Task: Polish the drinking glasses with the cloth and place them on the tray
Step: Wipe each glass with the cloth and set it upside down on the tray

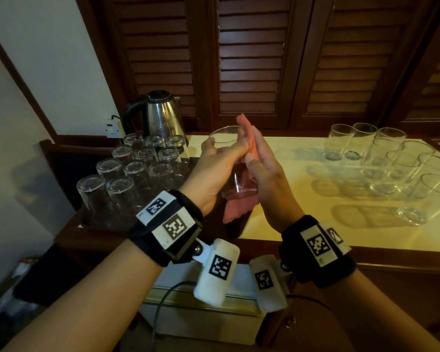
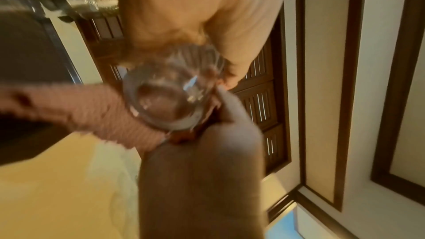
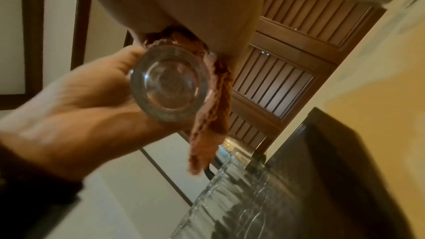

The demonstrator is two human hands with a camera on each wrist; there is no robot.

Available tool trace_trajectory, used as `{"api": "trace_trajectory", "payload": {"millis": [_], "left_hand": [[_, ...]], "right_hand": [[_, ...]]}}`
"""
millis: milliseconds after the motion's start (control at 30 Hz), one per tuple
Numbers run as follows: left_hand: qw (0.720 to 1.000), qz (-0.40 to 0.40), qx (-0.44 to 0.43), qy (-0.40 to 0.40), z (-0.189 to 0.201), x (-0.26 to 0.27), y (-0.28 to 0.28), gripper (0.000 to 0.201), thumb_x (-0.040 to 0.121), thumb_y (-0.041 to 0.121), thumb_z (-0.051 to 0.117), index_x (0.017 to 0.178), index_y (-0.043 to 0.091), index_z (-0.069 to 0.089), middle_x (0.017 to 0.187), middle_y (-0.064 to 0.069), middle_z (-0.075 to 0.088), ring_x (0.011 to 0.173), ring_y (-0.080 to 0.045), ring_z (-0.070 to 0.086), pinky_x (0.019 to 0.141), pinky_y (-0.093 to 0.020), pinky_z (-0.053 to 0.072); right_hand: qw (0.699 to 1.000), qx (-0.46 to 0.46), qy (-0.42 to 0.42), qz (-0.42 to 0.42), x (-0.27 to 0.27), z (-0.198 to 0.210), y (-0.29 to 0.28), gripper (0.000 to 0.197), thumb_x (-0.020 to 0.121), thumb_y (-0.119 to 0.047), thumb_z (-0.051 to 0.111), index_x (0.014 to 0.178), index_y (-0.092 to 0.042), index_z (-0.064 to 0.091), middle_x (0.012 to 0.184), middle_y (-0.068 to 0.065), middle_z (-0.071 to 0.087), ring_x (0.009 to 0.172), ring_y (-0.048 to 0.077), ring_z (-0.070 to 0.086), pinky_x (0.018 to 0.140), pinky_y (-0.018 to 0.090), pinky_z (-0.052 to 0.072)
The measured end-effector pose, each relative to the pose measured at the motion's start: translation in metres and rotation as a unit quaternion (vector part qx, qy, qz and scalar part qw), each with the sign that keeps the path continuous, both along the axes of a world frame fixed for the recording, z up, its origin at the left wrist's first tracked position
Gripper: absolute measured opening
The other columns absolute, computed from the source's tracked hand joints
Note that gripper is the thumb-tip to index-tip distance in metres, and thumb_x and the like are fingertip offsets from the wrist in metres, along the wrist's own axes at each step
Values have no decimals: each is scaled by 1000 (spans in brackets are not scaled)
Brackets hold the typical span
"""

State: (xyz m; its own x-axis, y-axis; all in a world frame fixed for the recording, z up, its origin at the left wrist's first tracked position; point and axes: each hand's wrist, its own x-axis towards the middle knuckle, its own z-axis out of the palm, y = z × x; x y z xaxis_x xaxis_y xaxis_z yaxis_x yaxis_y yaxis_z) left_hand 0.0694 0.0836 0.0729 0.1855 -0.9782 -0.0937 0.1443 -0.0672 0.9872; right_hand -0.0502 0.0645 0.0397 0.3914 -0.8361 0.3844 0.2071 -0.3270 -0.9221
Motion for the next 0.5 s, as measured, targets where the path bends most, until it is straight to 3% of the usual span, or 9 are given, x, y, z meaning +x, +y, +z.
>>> {"api": "trace_trajectory", "payload": {"millis": [67, 133, 233, 333, 433, 467, 500], "left_hand": [[1000, -22, -18, 12, -2, 0, 2, 61, 93, 44, 63, 145, 18, 45, 122, -12, 69, 107, -26, 70, 89, -42, 59], [996, -74, -32, 26, -1, 3, 5, 44, 97, 44, 51, 131, 18, 59, 122, -13, 70, 111, -24, 69, 93, -39, 57], [996, -73, -40, 26, 0, 7, 4, 59, 89, 42, 59, 139, 13, 53, 128, -13, 67, 119, -25, 64, 101, -43, 52], [999, -9, -40, 20, 0, 4, -2, 66, 93, 33, 66, 149, 10, 39, 132, -14, 62, 116, -26, 64, 94, -42, 56], [999, 1, -32, 9, -3, -3, -2, 90, 72, 54, 74, 149, 22, 39, 132, -11, 62, 113, -27, 66, 92, -49, 57], [999, -2, -39, 13, -6, -2, -2, 86, 74, 56, 75, 145, 19, 44, 128, -11, 65, 111, -26, 68, 92, -47, 57], [998, -15, -50, 19, -5, -1, -2, 68, 83, 54, 71, 137, 17, 53, 123, -10, 68, 108, -24, 69, 92, -43, 57]], "right_hand": [[993, 73, -77, 55, 0, 2, 2, 49, 107, -25, 34, 155, -32, 34, 151, 5, 51, 134, 23, 54, 105, 51, 49], [974, 152, -146, 80, -4, 6, 2, 44, 108, -23, 32, 151, -22, 43, 139, 8, 62, 130, 27, 58, 102, 45, 52], [974, 154, -157, 61, -9, 6, -1, 44, 107, -22, 35, 150, -18, 43, 135, 9, 64, 130, 30, 58, 102, 43, 53], [998, 46, -46, 20, -6, 6, 0, 48, 109, -20, 33, 156, -31, 32, 145, 3, 56, 129, 19, 58, 104, 48, 52], [1000, 7, -21, 9, -2, 6, 1, 50, 109, -17, 33, 156, -33, 32, 148, -5, 51, 132, 10, 54, 107, 45, 50], [997, 34, -55, 37, 0, 6, 3, 49, 109, -18, 33, 155, -31, 34, 149, 0, 52, 134, 15, 53, 108, 47, 48], [990, 78, -98, 67, 0, 6, 4, 47, 108, -19, 34, 155, -28, 36, 147, 5, 54, 135, 21, 54, 109, 48, 47]]}}
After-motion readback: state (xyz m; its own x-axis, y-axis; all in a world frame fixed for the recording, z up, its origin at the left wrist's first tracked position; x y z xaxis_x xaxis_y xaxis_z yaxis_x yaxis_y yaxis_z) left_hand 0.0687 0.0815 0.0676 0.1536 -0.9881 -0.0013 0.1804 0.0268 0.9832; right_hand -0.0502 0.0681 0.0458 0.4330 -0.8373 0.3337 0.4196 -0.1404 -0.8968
